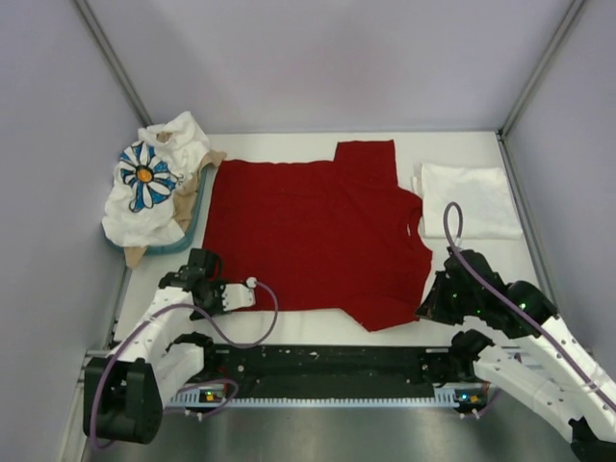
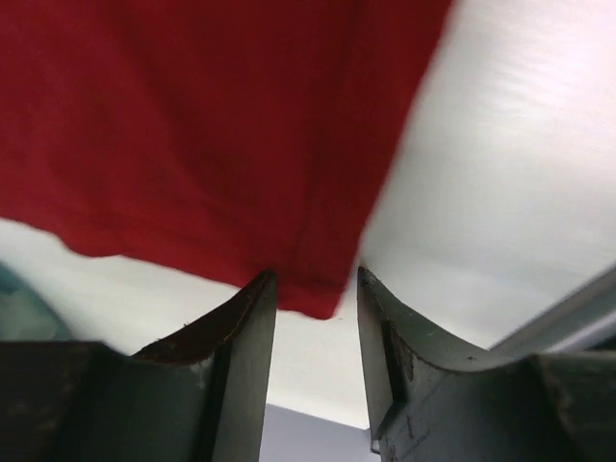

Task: Fold and stack the t-shirts
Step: Grap the side of the flattened tshirt closest away from the robot with both arms, then fold the flattened tshirt in 1/3 of the way

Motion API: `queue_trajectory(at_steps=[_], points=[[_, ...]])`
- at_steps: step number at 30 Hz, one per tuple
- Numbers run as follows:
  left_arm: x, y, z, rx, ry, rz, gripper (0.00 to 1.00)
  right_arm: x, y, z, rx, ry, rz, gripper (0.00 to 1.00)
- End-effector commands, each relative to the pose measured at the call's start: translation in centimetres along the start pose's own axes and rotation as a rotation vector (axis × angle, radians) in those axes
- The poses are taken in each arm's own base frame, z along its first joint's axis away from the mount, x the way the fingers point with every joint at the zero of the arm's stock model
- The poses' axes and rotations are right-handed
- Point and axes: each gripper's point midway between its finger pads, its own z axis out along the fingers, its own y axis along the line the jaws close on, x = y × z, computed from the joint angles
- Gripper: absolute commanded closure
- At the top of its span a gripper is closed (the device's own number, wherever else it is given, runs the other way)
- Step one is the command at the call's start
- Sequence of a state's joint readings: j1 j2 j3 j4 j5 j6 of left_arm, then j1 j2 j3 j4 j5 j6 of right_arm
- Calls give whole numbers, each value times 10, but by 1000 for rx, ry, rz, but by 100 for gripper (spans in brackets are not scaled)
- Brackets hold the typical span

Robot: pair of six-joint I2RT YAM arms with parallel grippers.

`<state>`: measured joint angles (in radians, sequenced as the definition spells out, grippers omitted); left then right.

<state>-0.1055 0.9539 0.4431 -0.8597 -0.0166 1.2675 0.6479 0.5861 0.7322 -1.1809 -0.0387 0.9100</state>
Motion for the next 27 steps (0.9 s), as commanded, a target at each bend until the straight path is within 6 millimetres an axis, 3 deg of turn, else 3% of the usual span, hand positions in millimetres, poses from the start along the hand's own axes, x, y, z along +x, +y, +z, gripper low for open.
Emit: queue_trajectory(at_steps=[1,3,6,7,10,14,17,20,23,27], points=[[6,41,7,-177,54,-46,60,-8,3,-18,2,-35,-45,100],[4,44,6,-181,47,-67,67,-13,-6,-14,46,-68,-49,100],[2,32,12,-133,29,-74,98,-20,-11,-13,70,-106,-44,100],[2,29,12,-125,30,-78,100,-22,-12,-14,74,-118,-44,100],[7,35,4,-167,59,-128,100,-31,-9,-19,78,-156,-47,100],[-1,72,-27,-283,25,-247,100,-59,4,-23,82,-246,-102,100],[-17,105,-50,-364,-50,-308,100,-99,14,-18,132,-344,-172,100],[-29,139,-65,-414,-88,-364,100,-139,10,-3,196,-392,-172,100],[-31,160,-63,-412,-57,-405,100,-179,14,4,169,-470,-177,100],[-30,183,-44,-400,9,-440,100,-228,24,21,177,-560,-296,100]])
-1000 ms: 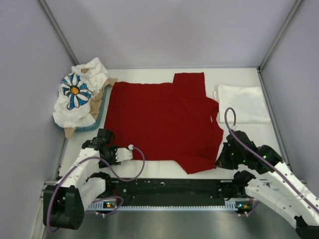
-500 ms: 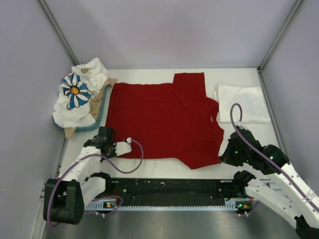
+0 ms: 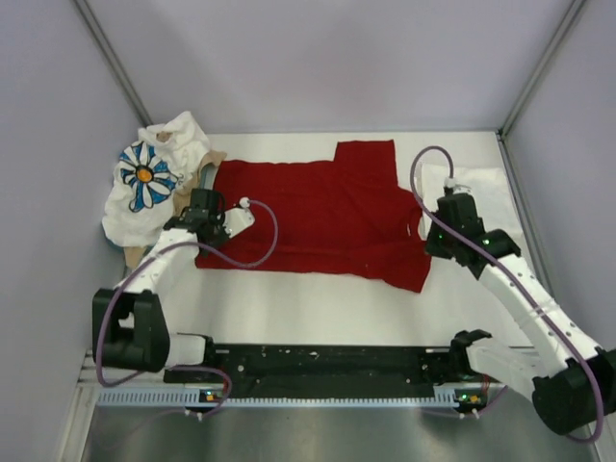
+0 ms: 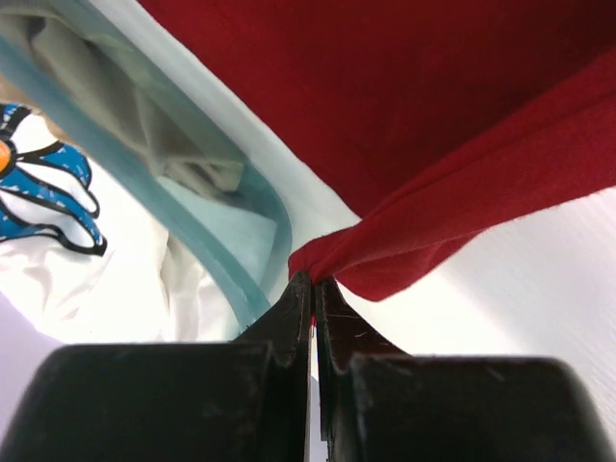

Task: Fold and stack the t-shirts
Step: Fold the flattened tshirt in 1/3 of the way

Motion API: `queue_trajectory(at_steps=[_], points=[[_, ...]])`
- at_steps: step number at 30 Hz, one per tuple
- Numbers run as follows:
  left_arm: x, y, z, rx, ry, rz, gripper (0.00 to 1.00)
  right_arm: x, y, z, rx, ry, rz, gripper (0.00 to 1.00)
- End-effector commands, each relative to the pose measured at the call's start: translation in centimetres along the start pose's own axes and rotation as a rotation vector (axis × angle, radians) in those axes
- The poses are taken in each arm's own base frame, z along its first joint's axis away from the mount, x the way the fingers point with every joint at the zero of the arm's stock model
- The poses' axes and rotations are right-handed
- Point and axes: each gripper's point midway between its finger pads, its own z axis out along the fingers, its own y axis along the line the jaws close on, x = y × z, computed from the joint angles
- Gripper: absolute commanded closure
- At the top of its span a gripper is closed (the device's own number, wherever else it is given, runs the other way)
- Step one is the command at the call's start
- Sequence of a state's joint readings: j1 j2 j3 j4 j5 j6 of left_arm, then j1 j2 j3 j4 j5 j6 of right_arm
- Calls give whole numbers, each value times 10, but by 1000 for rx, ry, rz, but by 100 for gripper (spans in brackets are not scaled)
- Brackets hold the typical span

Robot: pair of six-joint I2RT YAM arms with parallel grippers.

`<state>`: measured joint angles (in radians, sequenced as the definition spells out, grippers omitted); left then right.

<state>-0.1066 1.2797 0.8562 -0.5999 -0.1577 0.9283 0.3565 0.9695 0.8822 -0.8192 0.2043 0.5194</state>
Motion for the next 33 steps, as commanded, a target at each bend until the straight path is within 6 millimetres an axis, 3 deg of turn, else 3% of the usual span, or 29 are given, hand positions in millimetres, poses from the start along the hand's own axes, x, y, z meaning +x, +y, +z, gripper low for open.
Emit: queue_trajectory(at_steps=[1,4,9,17,25,29,33], points=[[-8,22,21,-49,55,-77,100,-78,22,28,-46,-217,-140,100],[-15,31,33,-53,70,-106,100,-89,27,55,-19,-178,-178,100],[-23,31,46,-26,71,-132,100,-105,40,84,-25,-162,-256,100],[-22,29,61,-11,101,-146,100,-129,36,103,62,-179,-352,100],[-19,30,70,-21,131,-155,100,-124,40,115,46,-148,-366,100],[-26,50,71,-103,128,-209,82,-120,39,124,58,-130,-371,100],[-44,93,72,-259,64,-301,68,-134,47,135,54,-142,-376,100]])
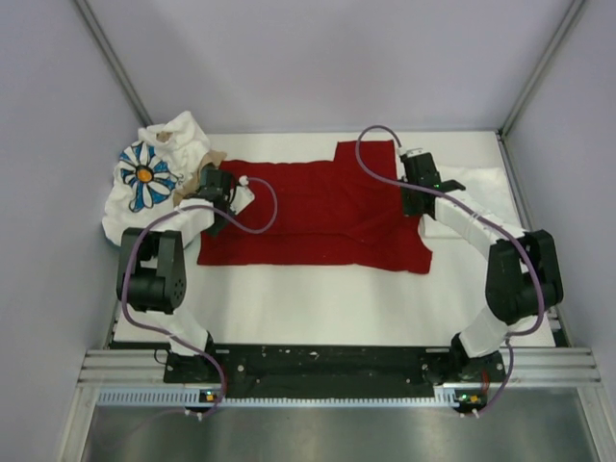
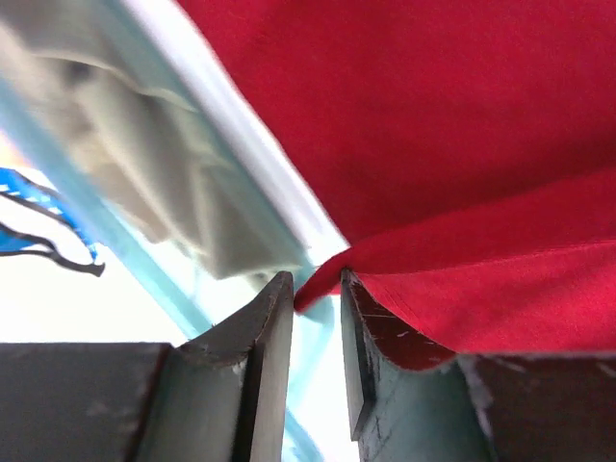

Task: Fold and stack the t-shirts
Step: Fold the flattened tshirt in 1/3 of the way

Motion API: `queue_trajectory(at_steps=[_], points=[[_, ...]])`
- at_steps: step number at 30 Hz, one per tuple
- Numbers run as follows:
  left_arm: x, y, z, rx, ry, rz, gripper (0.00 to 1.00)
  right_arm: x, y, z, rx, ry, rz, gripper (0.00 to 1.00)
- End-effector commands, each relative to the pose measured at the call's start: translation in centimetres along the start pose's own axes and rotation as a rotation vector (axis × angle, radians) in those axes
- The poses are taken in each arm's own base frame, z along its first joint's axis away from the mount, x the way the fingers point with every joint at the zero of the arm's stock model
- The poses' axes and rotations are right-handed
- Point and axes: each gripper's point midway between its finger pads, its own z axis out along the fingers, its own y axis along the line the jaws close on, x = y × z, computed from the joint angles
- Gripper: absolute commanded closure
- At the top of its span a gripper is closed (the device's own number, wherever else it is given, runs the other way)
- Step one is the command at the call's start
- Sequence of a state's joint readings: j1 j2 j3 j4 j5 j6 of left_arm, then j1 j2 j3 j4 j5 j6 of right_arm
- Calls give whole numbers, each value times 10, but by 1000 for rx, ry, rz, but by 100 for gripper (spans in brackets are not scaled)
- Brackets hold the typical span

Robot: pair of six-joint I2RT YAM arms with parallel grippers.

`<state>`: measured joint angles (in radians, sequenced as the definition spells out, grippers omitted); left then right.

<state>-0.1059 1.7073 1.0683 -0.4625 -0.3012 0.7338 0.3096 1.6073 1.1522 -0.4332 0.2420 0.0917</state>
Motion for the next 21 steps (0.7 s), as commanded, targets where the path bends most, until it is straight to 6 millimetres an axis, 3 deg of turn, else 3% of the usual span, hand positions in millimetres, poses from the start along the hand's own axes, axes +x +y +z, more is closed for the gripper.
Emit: queue_trajectory(at_steps=[1,5,8,11,14,15,19,21], points=[[-40,62,-9,-226,-113,-159,68,-51,-1,8,8,-108,8,100],[-53,82,-30,-288,-190,-236,65,-59,3,21,5,-88,-16,100],[-54,86,-46,-294,-226,-243,62,-61,4,32,15,-69,-39,100],[-51,64,-53,-204,-245,-177,63,-65,4,46,28,-52,-48,100],[-43,29,-51,-94,-259,-84,62,-67,2,70,61,-25,-47,98],[-41,18,-50,-69,-261,-53,62,-67,1,78,73,-11,-44,93],[-17,-6,-36,-43,-210,4,61,-82,0,94,104,5,-6,44],[-7,-14,-30,-36,-178,23,61,-112,-1,82,96,-37,32,36]])
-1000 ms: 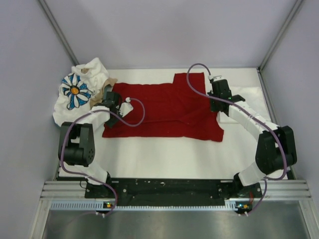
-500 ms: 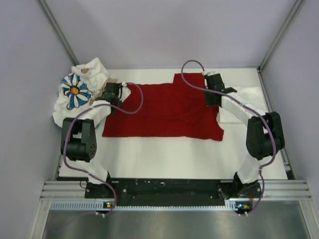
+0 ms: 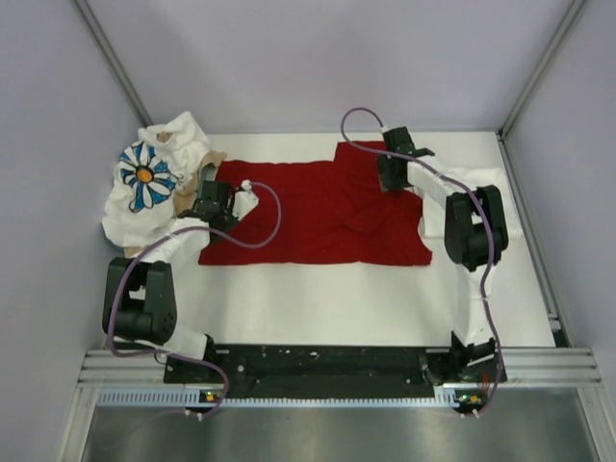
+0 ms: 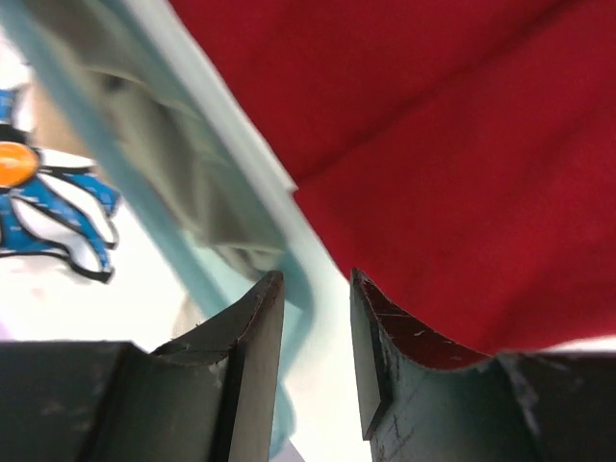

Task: Fold and stack the t-shirts
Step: Fold the flattened tshirt in 1/3 of the way

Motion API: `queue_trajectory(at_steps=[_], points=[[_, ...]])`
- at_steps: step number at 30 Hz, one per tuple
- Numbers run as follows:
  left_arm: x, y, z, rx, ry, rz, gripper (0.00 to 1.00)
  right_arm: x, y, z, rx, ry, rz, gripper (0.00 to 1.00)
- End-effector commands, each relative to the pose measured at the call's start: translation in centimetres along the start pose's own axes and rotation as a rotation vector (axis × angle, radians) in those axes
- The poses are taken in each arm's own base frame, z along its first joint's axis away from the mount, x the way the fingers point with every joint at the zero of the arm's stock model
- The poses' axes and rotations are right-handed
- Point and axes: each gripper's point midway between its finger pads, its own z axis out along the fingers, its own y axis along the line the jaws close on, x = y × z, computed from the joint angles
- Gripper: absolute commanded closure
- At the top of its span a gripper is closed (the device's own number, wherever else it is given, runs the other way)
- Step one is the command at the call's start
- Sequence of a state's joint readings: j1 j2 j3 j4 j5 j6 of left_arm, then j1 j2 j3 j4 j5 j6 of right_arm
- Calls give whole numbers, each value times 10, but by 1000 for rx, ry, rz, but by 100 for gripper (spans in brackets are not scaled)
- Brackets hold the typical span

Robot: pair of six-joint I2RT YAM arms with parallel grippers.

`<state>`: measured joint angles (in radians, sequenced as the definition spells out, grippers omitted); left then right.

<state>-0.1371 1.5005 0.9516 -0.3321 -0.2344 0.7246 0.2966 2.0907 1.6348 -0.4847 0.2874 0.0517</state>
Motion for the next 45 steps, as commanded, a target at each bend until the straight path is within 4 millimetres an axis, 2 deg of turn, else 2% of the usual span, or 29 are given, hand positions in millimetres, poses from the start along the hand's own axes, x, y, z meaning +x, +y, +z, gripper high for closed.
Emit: queue_trajectory(at_steps=[1,3,4,6,9,12,14,19,22,27,32,38,42,45], points=[[23,-23,4,62,46,67,61,-58,-18,-28,28,-89,95,36],[28,-31,3,87,50,80,61,-74,-11,-56,-33,-134,124,36],[31,-35,3,107,50,93,61,-72,-7,-69,-68,-140,132,37],[35,-42,2,128,45,116,61,-54,18,-90,-176,-122,143,41],[43,-41,9,94,67,144,61,-11,67,-106,-334,-59,110,47],[54,-38,20,73,131,151,67,31,98,-103,-354,18,20,48],[60,-37,26,63,169,144,72,52,113,-98,-356,54,-45,50],[67,-48,29,88,171,136,72,76,126,-80,-343,117,-106,51],[68,-52,29,101,166,129,72,83,129,-71,-334,136,-139,53],[66,-53,29,111,161,121,72,85,122,-59,-269,141,-153,73],[67,-55,31,117,165,126,72,79,117,-62,-244,119,-156,90],[66,-54,31,116,165,132,72,54,113,-74,-238,60,-189,90],[64,-51,31,110,162,129,72,39,112,-67,-201,44,-222,92],[64,-50,31,108,161,132,71,20,123,-62,-225,10,-259,92]])
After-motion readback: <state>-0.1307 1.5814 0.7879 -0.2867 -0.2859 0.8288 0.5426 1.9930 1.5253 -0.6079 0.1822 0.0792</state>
